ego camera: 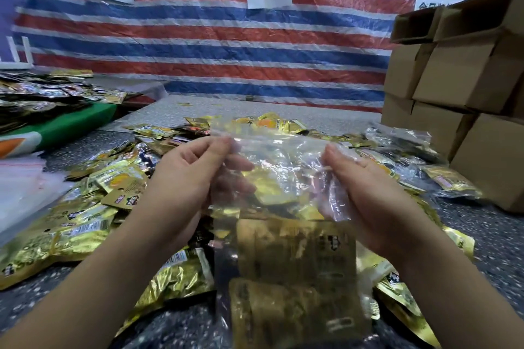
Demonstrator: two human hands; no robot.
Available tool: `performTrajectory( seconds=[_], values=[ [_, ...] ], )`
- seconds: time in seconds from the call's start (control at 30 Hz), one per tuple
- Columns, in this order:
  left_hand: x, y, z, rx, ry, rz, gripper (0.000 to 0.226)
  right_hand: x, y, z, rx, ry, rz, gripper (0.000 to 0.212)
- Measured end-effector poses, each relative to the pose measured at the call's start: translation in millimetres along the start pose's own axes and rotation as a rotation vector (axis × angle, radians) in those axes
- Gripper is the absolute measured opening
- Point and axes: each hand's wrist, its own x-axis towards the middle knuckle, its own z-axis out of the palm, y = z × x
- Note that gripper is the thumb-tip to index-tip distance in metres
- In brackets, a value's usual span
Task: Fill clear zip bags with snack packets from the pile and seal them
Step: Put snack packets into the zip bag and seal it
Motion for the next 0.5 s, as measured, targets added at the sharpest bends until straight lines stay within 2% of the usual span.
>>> performTrajectory(
  seconds=[0.1,0.3,0.43,0.5],
  values=[
    [1,-4,0,-0.009,0.034,-0.036,0.027,4,2,-6,-0.120,0.060,-0.063,0.027],
    [-2,-10,5,0.062,-0.010,-0.024,0.025,4,-5,-17,-0.025,0.065,-0.233,0.015],
    [-3,-12,6,0.085,-0.026,0.025,0.021,0,-10,-19,-0.473,0.319,-0.469,0.010],
    [-3,-12,7,0.103,-0.014,0.057,0.020,-2,-18,-15,-0.715,0.385,-0.569,0.006]
  ],
)
